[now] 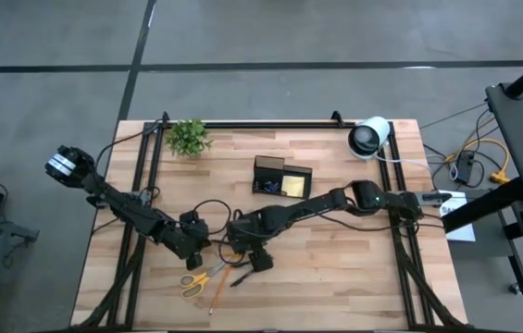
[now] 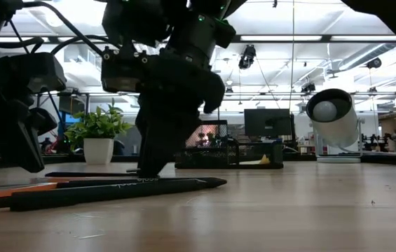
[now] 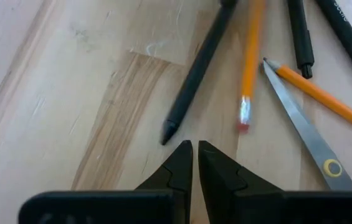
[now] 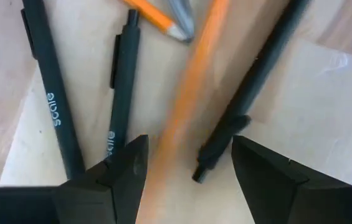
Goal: Pick and place office supplies into organizer
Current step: Put the top left black pen into the black desk organizer
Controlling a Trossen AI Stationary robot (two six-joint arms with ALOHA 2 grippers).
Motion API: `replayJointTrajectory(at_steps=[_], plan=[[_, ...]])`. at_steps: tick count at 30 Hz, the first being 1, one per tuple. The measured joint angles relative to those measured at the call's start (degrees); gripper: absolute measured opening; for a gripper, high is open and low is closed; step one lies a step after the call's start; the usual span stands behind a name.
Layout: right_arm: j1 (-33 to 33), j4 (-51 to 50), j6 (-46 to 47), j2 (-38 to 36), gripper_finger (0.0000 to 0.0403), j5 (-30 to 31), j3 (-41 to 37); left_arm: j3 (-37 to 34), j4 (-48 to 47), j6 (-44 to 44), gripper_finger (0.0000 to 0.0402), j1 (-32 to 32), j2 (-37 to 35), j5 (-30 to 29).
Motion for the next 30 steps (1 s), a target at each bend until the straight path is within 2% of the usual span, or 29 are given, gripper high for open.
replayJointTrajectory(at_steps=[2,9,11,20,30], plan=[[0.5,1.0,1.7,0.0,0.0217,0.5,-0.3,0.0,0.0,0.0,0.0011,0.0,0.0,0.0],[1.2,2.7,5.7,0.1,0.0208,12.1,-0.3,0.0,0.0,0.1,0.0011,0.0,0.0,0.0],[1.1,2.8,7.3,0.1,0.0202,13.8,-0.6,-0.1,-0.1,0.1,0.0011,0.0,0.0,0.0],[1.8,4.5,10.3,-0.3,0.0163,13.8,-3.5,-0.1,-0.1,0.1,0.0011,0.0,0.0,0.0],[2.1,6.7,9.8,-0.4,0.0077,13.6,-6.5,-0.1,-0.1,0.2,0.0011,0.0,0.0,-0.1]])
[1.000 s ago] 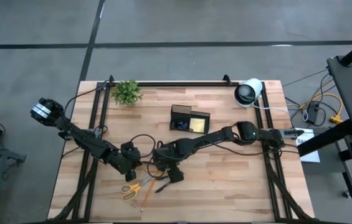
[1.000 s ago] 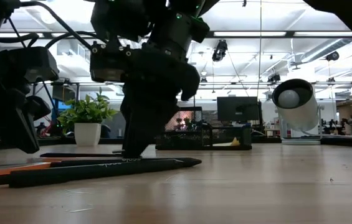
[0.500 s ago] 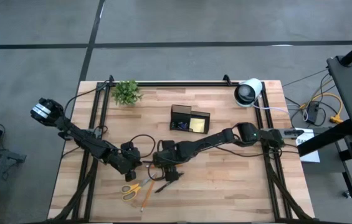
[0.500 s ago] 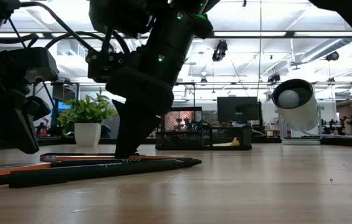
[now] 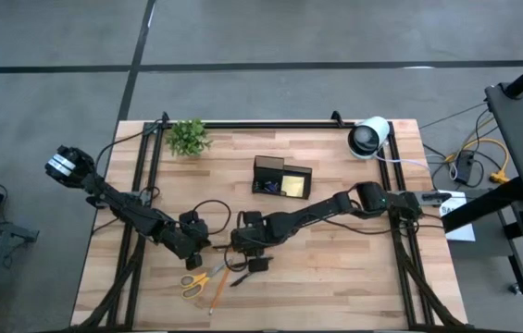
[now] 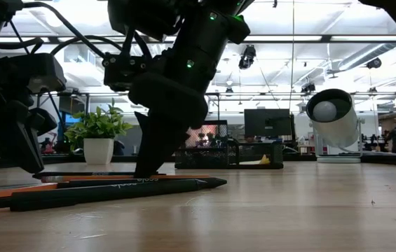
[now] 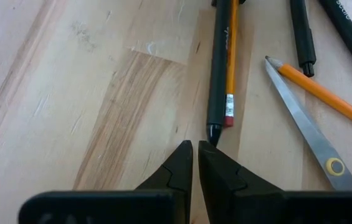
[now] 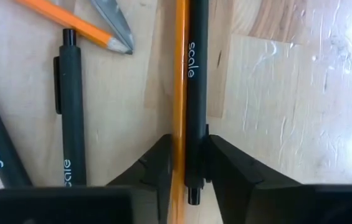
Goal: Pick and place office supplies into organizer
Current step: Put the top left black pen into the black desk organizer
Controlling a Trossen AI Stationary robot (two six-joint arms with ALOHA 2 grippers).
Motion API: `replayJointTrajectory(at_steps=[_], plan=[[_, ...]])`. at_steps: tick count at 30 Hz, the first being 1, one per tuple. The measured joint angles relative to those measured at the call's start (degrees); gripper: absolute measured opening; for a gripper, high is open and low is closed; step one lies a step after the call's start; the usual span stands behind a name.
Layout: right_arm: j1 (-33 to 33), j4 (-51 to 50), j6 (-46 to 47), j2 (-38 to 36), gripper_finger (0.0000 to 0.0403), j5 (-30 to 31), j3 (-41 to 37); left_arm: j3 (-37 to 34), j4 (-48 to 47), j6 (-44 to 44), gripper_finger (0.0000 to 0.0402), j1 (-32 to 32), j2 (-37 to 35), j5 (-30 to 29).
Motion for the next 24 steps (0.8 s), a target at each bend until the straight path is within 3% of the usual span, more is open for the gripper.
replayJointTrajectory(at_steps=[13,18,24], plan=[[-0.1,-0.3,-3.2,-1.7,0.0014,3.5,-0.1,0.0,-0.3,0.0,0.0011,0.0,-0.2,-0.3],[-0.9,-4.7,-2.3,-3.2,0.0009,5.0,0.8,0.0,-1.5,0.1,0.0011,0.0,-1.4,-0.4],[-1.7,-9.9,-3.0,-7.0,0.0009,11.5,1.2,0.1,-5.1,0.0,0.0011,0.0,-4.7,-1.2]])
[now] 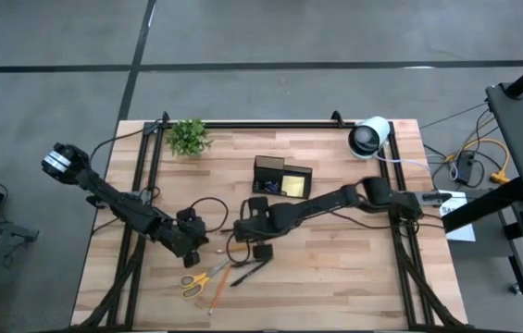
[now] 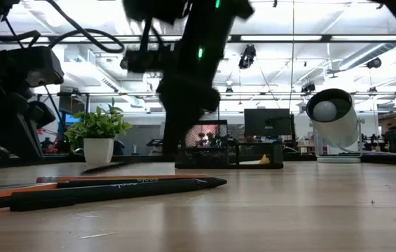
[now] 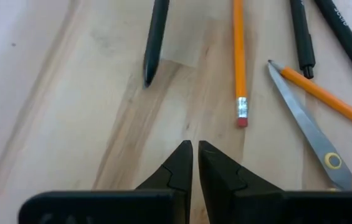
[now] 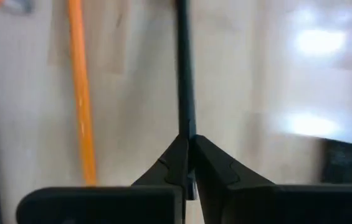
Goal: Pick and place office supplies into organizer
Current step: Put the top left black pen into the black desk organizer
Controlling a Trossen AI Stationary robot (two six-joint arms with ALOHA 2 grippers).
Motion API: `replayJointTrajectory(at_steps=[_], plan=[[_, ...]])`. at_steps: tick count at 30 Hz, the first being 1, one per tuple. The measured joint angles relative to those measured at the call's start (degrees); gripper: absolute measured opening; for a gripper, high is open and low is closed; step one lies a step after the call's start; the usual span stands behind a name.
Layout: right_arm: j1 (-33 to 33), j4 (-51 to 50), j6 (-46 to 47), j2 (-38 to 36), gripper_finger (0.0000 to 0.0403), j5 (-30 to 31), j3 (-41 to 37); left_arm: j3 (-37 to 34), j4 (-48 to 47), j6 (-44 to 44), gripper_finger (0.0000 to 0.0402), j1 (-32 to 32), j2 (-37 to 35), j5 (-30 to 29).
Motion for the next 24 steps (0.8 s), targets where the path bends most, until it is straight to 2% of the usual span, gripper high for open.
replayJointTrajectory(at_steps=[8,11,15,19,24], plan=[[-2.8,-8.1,3.3,-10.7,0.0009,12.5,0.2,0.1,-6.0,0.0,0.0011,0.0,-5.5,-4.3],[-5.2,-16.4,4.8,-14.3,0.0008,18.7,0.3,0.1,-6.8,0.0,0.0011,0.0,-7.3,-6.4],[-10.3,-28.9,4.5,-15.8,0.0008,23.4,0.2,0.0,-7.1,0.0,0.0011,0.2,-8.5,-8.5],[-14.5,-31.1,-3.9,-16.7,0.0008,25.4,0.4,0.0,-7.0,0.0,0.0011,0.5,-8.4,-8.7],[-17.4,-31.4,-19.6,-15.5,0.0008,24.0,0.4,0.0,-7.0,-0.2,0.0011,0.7,-7.6,-8.7]])
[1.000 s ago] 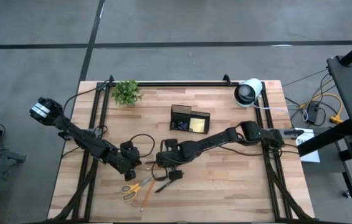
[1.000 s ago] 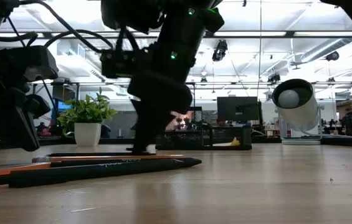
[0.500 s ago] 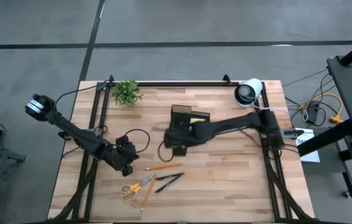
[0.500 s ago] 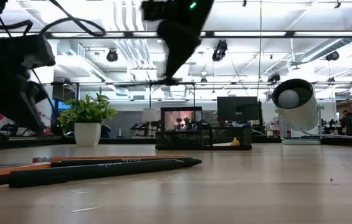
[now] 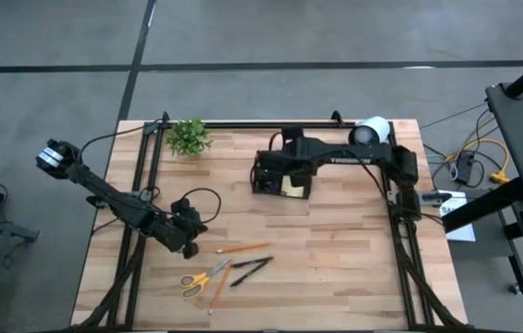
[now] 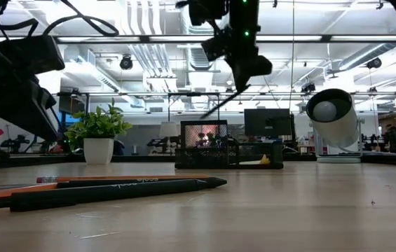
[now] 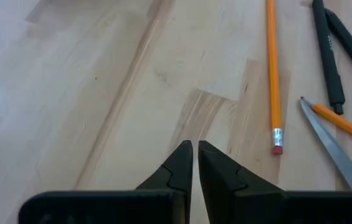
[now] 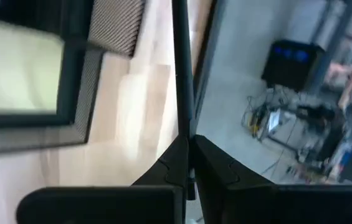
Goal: Pick and place office supplies into organizer
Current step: Put the top left black pen into the black desk organizer, then put the top orange pencil into the black desk organizer
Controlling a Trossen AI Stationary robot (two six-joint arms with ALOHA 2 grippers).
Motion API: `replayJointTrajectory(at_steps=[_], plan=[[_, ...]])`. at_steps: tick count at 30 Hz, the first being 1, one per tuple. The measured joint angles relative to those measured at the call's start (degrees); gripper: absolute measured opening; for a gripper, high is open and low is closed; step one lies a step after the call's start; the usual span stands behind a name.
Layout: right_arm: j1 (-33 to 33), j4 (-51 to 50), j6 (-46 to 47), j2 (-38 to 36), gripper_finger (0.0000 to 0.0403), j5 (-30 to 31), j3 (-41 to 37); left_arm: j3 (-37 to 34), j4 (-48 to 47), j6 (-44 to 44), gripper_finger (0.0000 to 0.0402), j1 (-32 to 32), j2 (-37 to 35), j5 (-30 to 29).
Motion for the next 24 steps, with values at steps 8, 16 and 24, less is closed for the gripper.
replayJointTrajectory(at_steps=[8,16,24], plan=[[-0.3,-0.1,-8.0,2.3,0.0008,-3.1,0.0,-0.1,0.0,-1.5,0.0011,0.1,0.5,-0.4],[-0.2,3.5,-9.0,3.7,0.0011,-3.8,-0.2,-0.1,0.0,-1.6,0.0011,0.1,1.0,-0.8],[1.0,9.1,-14.4,3.6,0.0068,-6.2,1.0,-0.1,0.1,-1.5,0.0011,0.1,1.0,-1.0]])
